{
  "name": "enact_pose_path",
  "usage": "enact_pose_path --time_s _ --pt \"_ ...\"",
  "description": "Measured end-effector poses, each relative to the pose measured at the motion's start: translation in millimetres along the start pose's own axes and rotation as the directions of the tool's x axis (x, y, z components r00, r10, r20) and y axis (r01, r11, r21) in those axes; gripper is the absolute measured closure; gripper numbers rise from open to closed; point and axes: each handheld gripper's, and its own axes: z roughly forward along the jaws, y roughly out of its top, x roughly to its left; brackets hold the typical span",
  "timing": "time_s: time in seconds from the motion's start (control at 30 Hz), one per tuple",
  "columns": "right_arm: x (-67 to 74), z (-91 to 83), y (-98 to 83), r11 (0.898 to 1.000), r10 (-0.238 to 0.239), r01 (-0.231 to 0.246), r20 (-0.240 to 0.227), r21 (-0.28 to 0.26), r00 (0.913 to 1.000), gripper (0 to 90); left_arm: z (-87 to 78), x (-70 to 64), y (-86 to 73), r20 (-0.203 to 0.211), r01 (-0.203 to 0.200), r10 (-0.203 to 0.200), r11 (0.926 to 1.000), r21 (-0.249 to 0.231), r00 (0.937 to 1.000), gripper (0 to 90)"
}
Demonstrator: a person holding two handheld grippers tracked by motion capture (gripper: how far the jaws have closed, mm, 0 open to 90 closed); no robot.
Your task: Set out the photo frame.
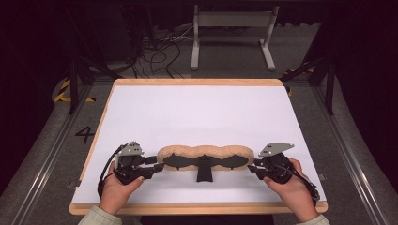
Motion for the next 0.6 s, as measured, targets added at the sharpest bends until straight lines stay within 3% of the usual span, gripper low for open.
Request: enact_pose_path --time_s 0.3,0.5,0.6 --pt "3.1 -5.9 -0.8 0.998 -0.013 0.016 -0.054 0.053 0.9985 66.3 -2.2 3.4 -7.2 0.040 -0.032 0.030 0.9989 0.035 0.9987 58.4" --pt "4.6 -8.2 -1.7 0.998 -0.016 0.021 -0.070 0.067 0.9974 64.1 -1.0 8.3 -9.4 0.043 -0.028 0.026 0.9978 0.060 0.9987 58.5" --pt "4.0 -8.9 -1.7 0.997 -0.012 0.018 -0.075 0.072 0.9971 62.8 -0.2 8.6 -7.2 0.043 -0.038 0.034 0.9945 0.098 0.9985 58.8"
